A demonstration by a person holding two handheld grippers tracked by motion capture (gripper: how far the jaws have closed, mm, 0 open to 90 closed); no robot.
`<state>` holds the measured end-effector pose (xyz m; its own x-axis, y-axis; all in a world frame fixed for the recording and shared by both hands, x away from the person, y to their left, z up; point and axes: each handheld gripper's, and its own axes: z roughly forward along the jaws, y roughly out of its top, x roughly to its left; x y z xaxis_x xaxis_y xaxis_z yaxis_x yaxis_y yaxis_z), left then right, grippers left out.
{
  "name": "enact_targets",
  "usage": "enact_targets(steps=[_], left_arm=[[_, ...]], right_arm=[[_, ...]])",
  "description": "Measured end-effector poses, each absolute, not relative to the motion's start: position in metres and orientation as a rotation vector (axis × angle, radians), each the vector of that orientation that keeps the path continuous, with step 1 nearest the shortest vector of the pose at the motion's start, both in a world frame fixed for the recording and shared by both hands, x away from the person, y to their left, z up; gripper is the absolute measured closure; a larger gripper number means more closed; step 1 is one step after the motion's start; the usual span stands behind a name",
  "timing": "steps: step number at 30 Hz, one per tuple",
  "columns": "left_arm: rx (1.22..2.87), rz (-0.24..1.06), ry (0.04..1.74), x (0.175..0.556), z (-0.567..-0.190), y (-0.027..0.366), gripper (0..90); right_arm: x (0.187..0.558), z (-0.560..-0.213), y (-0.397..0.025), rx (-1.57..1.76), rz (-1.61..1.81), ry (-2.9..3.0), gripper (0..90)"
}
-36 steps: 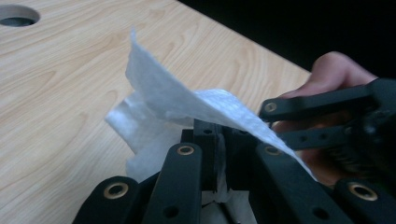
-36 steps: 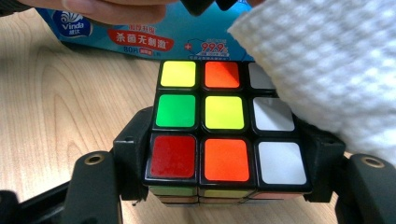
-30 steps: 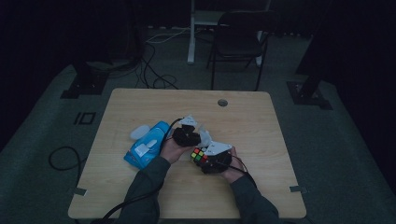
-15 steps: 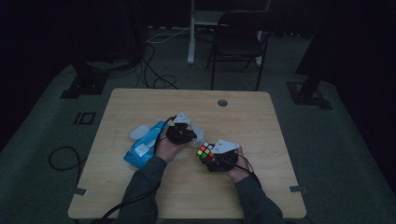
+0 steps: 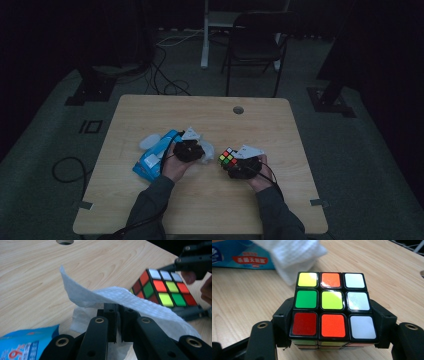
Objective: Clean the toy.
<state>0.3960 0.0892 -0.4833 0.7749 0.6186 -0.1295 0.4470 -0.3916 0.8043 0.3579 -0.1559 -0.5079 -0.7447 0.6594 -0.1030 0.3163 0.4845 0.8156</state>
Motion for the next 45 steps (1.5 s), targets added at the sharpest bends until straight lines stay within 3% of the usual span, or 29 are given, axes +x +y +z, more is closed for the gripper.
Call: enact_targets(steps=[45], left_arm=[[2.054,0.273,0.859,0.335,-0.516,0.116,83.7]], right_arm=[[0.385,-0.527,-0.193,1.152,1.055,2.196,33.8]])
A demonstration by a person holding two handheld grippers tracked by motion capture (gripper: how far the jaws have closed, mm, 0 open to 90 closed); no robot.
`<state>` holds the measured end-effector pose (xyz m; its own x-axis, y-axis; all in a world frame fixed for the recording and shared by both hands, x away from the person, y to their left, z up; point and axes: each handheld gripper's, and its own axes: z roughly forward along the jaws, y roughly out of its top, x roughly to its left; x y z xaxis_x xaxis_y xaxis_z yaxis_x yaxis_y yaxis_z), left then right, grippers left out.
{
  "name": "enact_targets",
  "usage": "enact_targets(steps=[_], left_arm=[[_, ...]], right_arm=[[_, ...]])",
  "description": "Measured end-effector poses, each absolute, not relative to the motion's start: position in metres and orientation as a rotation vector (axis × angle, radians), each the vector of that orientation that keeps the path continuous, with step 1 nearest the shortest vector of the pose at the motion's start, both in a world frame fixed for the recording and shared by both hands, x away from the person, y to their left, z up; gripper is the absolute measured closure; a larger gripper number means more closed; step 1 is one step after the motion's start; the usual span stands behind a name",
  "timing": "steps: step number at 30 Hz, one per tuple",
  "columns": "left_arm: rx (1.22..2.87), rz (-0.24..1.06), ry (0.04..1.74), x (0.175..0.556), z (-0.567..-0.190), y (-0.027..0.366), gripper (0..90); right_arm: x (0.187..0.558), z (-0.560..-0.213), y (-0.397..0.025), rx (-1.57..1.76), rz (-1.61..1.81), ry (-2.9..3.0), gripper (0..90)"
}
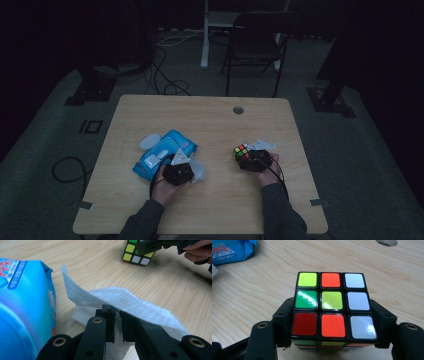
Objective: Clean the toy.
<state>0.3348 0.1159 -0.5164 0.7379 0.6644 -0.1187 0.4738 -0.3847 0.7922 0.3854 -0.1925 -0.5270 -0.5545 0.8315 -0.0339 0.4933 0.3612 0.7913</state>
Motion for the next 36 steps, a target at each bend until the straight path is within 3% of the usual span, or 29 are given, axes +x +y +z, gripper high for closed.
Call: enact_targets(steps=[23,27,31,36], left_arm=[[2.072,0.286,0.939,0.324,-0.535,0.127,80.6],[2.081,0.279,0.955,0.325,-0.538,0.128,76.4],[2.078,0.266,0.979,0.326,-0.539,0.13,64.5],[2.069,0.244,0.994,0.325,-0.54,0.135,56.3]], right_arm=[[0.388,-0.531,-0.194,1.171,1.037,2.216,33.7],[0.389,-0.531,-0.195,1.177,1.042,2.216,33.7],[0.388,-0.531,-0.195,1.177,1.039,2.219,32.8],[0.389,-0.533,-0.193,1.195,1.011,2.211,22.5]])
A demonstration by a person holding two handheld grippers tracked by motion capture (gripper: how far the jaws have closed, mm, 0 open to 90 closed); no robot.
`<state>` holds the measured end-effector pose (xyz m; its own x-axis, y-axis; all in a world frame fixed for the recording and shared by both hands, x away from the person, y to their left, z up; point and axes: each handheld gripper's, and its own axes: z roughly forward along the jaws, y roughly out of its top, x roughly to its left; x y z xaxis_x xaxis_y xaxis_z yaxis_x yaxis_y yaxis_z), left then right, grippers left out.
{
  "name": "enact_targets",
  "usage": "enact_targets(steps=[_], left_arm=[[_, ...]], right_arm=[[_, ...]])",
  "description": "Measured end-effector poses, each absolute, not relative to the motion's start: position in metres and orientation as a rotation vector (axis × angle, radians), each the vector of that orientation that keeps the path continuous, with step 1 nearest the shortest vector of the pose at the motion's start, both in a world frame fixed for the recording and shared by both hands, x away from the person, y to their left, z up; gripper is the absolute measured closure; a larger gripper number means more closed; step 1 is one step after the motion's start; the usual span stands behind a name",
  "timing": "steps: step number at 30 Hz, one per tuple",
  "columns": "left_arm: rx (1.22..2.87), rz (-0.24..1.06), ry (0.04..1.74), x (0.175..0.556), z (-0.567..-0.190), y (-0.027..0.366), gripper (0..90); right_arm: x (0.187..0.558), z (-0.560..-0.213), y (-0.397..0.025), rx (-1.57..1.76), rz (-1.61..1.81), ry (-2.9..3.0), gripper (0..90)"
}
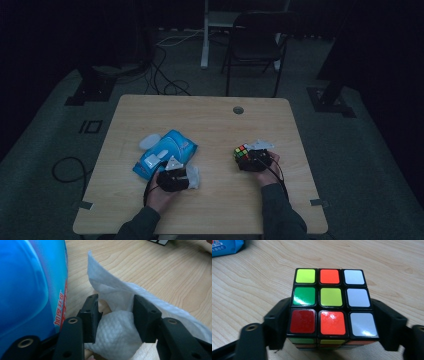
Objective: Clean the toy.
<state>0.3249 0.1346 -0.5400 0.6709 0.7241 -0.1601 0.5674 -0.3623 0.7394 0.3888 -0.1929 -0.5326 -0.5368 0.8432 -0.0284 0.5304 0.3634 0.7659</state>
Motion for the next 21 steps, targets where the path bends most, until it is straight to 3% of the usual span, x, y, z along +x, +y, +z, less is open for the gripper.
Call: enact_targets(steps=[10,21], left_arm=[[2.074,0.267,0.99,0.317,-0.536,0.137,47.3],[2.045,0.342,0.974,0.314,-0.52,0.141,44.7]], right_arm=[[0.388,-0.531,-0.193,1.196,1.024,2.222,17.2],[0.386,-0.527,-0.195,1.188,1.05,2.196,17.0]])
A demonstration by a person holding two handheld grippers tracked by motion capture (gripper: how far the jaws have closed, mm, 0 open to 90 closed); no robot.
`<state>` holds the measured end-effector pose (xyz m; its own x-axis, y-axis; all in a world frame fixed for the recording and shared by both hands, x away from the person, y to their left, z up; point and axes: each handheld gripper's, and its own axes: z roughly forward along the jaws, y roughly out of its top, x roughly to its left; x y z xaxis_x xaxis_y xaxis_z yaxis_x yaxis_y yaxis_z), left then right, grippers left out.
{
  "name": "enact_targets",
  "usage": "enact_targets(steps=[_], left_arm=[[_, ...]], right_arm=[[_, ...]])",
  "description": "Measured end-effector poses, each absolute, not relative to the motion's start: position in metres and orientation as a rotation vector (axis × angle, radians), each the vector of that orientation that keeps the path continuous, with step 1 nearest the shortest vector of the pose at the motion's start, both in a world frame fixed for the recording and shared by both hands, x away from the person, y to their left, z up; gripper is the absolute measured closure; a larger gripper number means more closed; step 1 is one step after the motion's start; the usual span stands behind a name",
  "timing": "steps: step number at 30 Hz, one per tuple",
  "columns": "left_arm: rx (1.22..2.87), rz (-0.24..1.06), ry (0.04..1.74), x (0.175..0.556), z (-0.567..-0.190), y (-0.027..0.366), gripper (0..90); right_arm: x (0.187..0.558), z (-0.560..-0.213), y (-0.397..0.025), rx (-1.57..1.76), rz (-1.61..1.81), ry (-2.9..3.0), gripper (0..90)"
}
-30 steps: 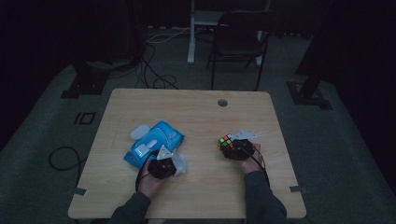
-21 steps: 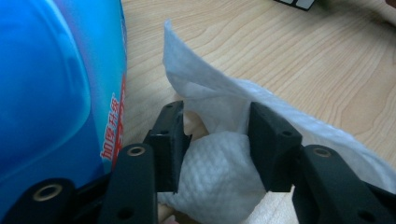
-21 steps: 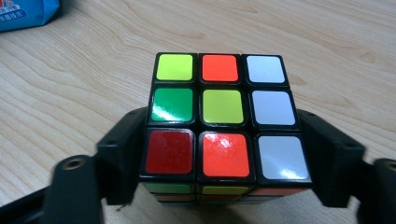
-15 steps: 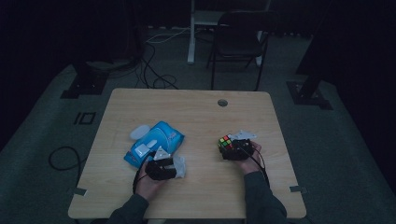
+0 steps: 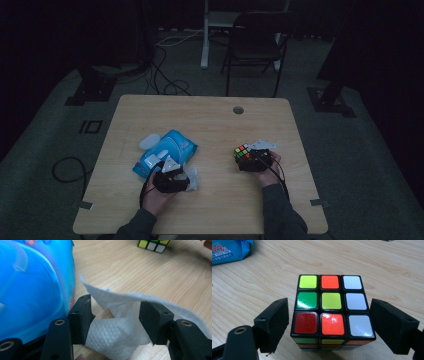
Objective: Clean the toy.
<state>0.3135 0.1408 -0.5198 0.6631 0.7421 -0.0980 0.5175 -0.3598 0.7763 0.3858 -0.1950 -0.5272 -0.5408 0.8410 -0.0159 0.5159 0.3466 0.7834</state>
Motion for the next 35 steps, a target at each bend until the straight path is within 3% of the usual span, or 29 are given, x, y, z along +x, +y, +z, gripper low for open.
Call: enact_targets(steps=[9,16,35], left_arm=[[1.991,0.434,0.997,0.308,-0.5,0.155,48.8],[1.925,0.468,0.984,0.303,-0.484,0.166,61.8],[1.9,0.452,0.982,0.304,-0.484,0.167,58.7]], right_arm=[[0.385,-0.524,-0.198,1.196,1.078,2.18,17.3],[0.381,-0.519,-0.198,1.182,1.103,2.167,17.4],[0.376,-0.503,-0.205,1.172,1.183,2.115,19.8]])
